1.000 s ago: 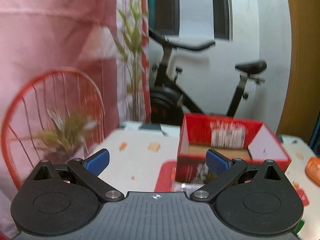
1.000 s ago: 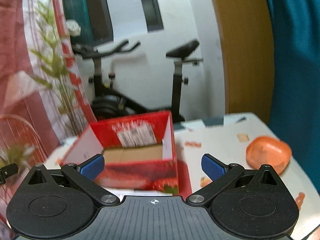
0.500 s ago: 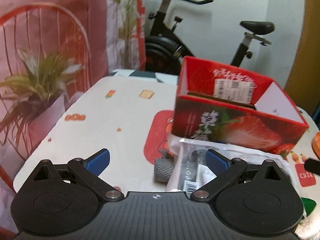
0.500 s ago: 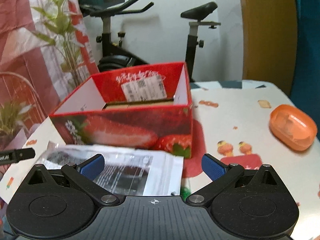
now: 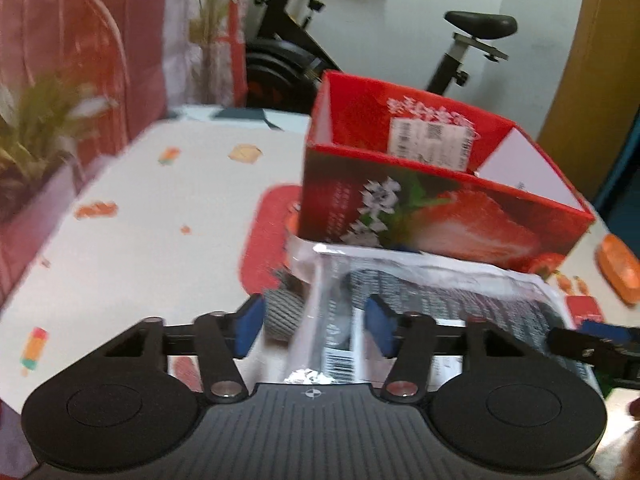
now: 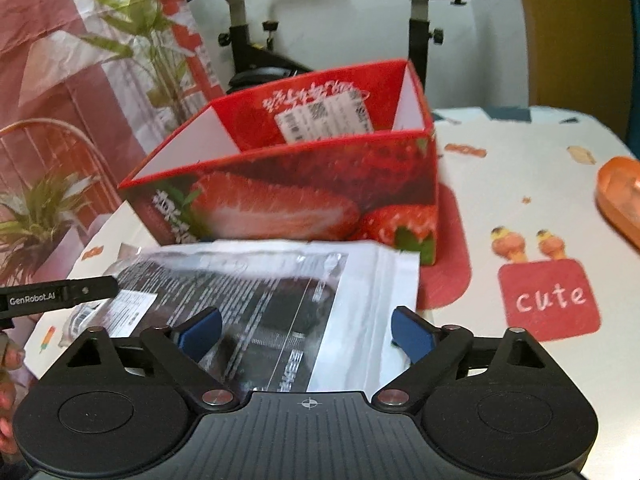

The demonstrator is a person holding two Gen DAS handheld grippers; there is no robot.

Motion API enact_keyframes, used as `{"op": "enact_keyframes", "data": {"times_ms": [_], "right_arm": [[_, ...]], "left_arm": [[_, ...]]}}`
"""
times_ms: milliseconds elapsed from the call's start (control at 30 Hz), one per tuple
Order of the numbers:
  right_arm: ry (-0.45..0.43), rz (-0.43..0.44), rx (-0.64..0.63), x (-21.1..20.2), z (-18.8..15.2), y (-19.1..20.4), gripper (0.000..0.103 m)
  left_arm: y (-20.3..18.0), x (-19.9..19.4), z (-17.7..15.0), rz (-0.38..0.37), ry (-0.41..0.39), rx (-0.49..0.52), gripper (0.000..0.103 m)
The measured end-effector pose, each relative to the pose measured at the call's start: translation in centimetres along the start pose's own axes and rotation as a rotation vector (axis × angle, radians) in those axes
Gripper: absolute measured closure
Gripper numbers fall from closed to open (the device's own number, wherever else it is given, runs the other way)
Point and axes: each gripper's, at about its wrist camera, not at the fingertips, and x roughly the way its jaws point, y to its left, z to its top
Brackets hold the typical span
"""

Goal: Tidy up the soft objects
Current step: 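Lower both grippers toward the clear plastic bag beside the red box, then close the left gripper on the clear bag while the right gripper grips its other end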

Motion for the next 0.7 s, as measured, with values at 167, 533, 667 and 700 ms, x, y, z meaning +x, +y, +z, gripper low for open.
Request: {"op": "enact_keyframes", "data": {"times_ms": [167,533,667,700], "right_arm": [[0.018,0.023,0.013,0.4,-0.2,-0.3,0.017],[0.039,0.035,-0.033,0.9,0.0,-0.5,0.022],[0.047,0.041,-0.088,0.9,0.2,-0.3,0.022],[0.049,0.044,-0.100,0.9,0.2,-0.3,0.022]], "left_arm": [[1.5,0.5,-0.2,-0.128,0.068,-0.099,0.050],[2.9,3.3,1.1,-0.276,0.242,-0.159,0.049],[2.7,4.4,1.9,-0.306,0.288,-0.098,0.049],[2.8,4.5,2.0,-0.312,0.292,-0.079,0.049]]}}
